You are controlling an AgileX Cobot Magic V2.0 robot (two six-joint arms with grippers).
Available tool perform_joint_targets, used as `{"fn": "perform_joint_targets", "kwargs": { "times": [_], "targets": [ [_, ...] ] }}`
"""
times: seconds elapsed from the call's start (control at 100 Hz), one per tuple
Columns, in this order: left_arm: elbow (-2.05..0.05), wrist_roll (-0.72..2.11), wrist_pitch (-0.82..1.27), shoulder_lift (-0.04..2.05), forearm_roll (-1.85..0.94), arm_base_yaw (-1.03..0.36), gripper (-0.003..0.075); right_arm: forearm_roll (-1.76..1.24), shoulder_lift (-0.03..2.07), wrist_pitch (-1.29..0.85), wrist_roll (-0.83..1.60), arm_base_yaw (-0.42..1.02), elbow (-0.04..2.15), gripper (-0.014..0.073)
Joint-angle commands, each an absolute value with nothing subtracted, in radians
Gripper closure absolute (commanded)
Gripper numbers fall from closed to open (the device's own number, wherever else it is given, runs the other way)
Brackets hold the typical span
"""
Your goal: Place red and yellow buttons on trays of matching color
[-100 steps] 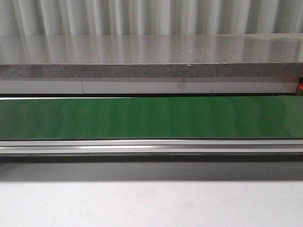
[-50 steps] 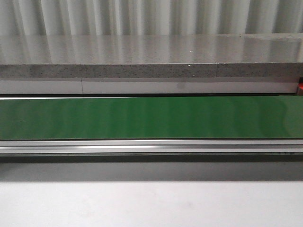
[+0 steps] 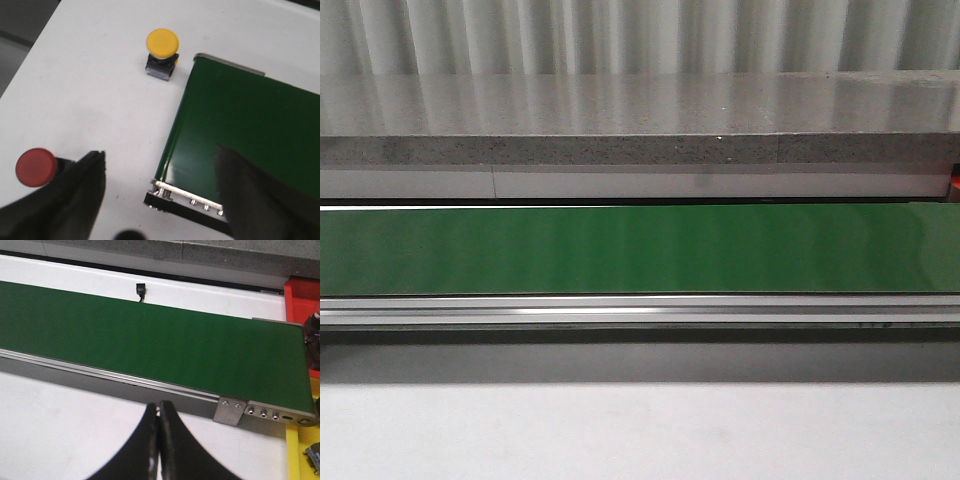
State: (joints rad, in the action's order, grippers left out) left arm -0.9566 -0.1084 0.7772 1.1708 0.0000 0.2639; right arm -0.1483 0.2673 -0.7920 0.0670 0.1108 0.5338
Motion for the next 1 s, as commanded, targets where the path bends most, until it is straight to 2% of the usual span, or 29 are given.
{"fn": "perform_joint_targets", "kwargs": {
  "times": [0.0, 0.35, 0.65, 0.99],
  "targets": [
    [-1.019, -0.136, 0.815, 1.187, 0.000, 0.291, 0.0131, -0.149, 0.277, -0.731, 0.078, 0.111, 0.559, 0.0661],
    [-1.036, -0.176, 1.070, 1.307, 0.000, 0.461, 0.0132, -0.149, 0.277, -0.731, 0.078, 0.111, 0.559, 0.0661],
    [-1.036, -0.166, 1.037, 1.423, 0.000, 0.588, 0.0133, -0.149, 0.277, -0.731, 0.078, 0.111, 0.559, 0.0661],
    [-1.036, -0.166, 0.865, 1.571, 0.000, 0.592, 0.0133, -0.149, 0.277, -0.731, 0.078, 0.111, 0.559, 0.0661]
  ]
}}
